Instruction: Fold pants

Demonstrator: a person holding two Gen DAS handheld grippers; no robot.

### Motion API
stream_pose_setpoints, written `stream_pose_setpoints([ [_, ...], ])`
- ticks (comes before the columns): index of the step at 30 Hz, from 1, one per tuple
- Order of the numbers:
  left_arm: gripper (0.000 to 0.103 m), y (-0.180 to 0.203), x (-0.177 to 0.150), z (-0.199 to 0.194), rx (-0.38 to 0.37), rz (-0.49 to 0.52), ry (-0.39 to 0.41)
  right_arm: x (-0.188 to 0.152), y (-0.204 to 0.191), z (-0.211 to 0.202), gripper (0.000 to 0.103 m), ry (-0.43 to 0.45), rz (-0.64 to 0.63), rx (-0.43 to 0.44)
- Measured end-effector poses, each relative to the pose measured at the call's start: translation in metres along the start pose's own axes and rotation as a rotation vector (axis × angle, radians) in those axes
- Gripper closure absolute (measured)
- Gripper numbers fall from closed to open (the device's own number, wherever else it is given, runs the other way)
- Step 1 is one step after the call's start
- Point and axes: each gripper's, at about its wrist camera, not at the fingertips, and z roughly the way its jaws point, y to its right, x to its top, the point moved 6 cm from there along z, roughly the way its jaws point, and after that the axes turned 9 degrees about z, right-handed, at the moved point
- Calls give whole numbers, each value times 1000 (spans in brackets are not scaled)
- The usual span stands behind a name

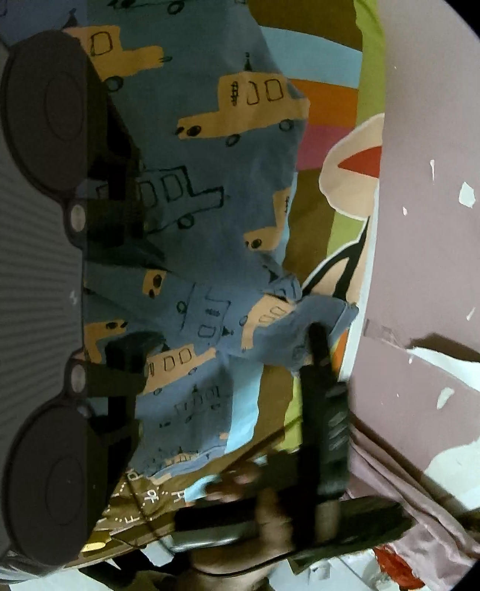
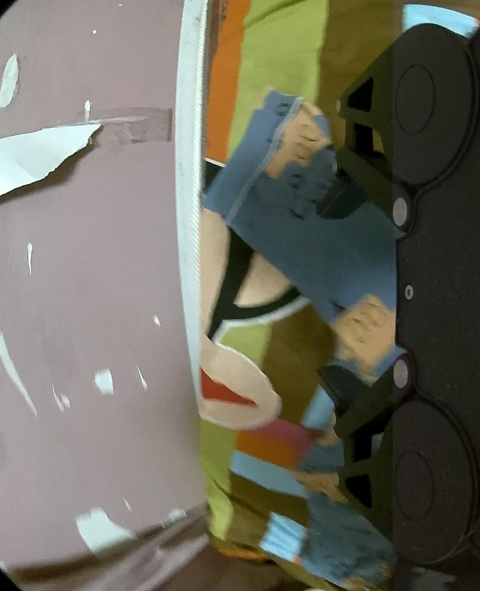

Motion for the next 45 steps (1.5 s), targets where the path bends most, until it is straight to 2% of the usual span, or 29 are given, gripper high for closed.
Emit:
stream_pose_setpoints([
  [2, 75, -1, 0, 3, 12, -5, -16, 14, -1, 13, 24, -2, 8, -46],
  [7, 77, -5, 0, 8, 14, -15, -31, 35, 2, 49, 32, -37, 34, -145],
  [13, 77, -2, -3, 12, 23, 21, -45, 28, 3, 72, 47, -85, 32, -220],
  [15, 78, -2, -2, 13, 23, 25, -43, 26, 4, 72, 61, -71, 15, -239],
  [17, 93, -1, -2, 12, 36, 43, -41, 27, 9, 69, 91, -55, 33, -238],
  [19, 97, 0, -2, 10, 48, 56, -39, 26, 18, 63, 99, -42, 81, -215],
  [22, 100, 3, -1, 6, 68, 78, -24, 23, 28, 44, 100, 17, 129, -170],
  [27, 101, 25, 4, -8, 102, 210, 27, 11, 47, -19, 100, 166, 190, -85],
  [29, 101, 38, 3, -14, 96, 270, 48, -1, 58, -55, 100, 234, 229, -63],
  [33, 101, 66, -10, -23, 101, 438, 65, -42, 90, -121, 100, 314, 365, -38],
  [36, 101, 82, -25, -22, 88, 529, 48, -86, 113, -155, 100, 329, 459, -58],
  [38, 101, 91, -35, -18, 83, 588, 32, -118, 126, -162, 100, 313, 510, -90],
  [42, 101, 99, -56, -6, 102, 699, -13, -170, 142, -150, 100, 244, 609, -123],
  [45, 101, 98, -65, -2, 108, 736, -37, -190, 141, -145, 102, 260, 623, -145],
])
